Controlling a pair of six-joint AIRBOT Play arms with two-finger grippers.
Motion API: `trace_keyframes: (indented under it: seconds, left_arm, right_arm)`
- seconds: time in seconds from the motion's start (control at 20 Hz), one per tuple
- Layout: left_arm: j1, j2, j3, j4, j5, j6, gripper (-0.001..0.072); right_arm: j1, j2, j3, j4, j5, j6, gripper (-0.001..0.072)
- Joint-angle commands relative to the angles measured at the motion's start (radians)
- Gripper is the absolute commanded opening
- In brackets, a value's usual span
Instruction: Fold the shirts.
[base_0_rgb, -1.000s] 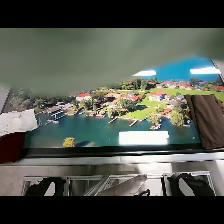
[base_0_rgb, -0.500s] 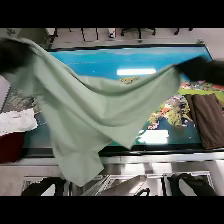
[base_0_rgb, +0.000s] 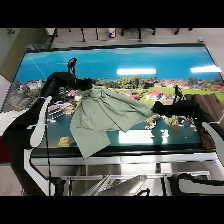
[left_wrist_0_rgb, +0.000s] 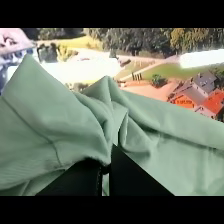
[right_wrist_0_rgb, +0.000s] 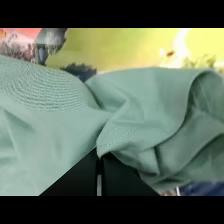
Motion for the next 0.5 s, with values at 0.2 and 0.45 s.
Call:
trace_keyframes:
  seconds: [0.2,0.45]
  left_arm:
    - [0.008,-0.1,0.282,-0.02,0.027,-0.014,0.0016]
    - [0.038,-0.03,0.225,-0.019,0.177,-0.069,0.0692]
  right_arm:
    - [-0.005,-0.087,0.316,0.011,0.045,-0.044,0.0026]
    - [-0.095,-0.09,0.371,-0.042,-0.145,-0.043,0.0386]
